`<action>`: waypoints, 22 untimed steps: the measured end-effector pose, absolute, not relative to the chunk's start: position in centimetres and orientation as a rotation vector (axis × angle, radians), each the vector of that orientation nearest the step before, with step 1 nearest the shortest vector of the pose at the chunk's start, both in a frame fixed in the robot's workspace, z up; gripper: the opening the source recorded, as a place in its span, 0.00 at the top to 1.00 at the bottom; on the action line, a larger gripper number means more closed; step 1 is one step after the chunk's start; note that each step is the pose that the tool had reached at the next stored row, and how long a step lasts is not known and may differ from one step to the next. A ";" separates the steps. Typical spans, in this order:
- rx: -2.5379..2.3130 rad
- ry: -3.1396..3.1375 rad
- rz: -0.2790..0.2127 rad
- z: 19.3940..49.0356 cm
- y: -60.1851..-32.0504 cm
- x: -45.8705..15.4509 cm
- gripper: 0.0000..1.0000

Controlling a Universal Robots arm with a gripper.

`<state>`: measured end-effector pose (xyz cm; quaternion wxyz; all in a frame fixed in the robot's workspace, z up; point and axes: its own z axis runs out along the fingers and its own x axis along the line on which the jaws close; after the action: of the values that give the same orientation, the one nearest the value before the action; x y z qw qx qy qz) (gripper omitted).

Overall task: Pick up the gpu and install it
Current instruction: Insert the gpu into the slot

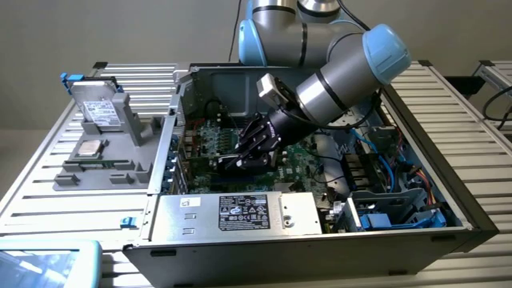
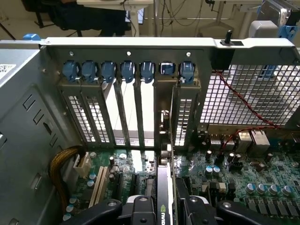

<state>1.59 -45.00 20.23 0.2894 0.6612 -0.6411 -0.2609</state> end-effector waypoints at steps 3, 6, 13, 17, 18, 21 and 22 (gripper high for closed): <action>1.761 -1.715 -0.698 20.3 -45.0 1.7 0.72; 1.759 -1.718 -0.700 20.6 -45.0 2.0 0.72; 1.759 -1.717 -0.700 22.8 -45.0 3.9 0.72; 1.754 -1.712 -0.706 22.9 -45.0 5.2 0.72; 1.750 -1.706 -0.712 22.9 -45.0 5.2 0.72; 1.746 -1.691 -0.719 22.9 -45.0 5.2 0.72; 1.748 -1.689 -0.718 22.8 -45.0 5.2 0.72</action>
<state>5.21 -45.00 22.81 0.2991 0.6581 -0.6360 -0.2703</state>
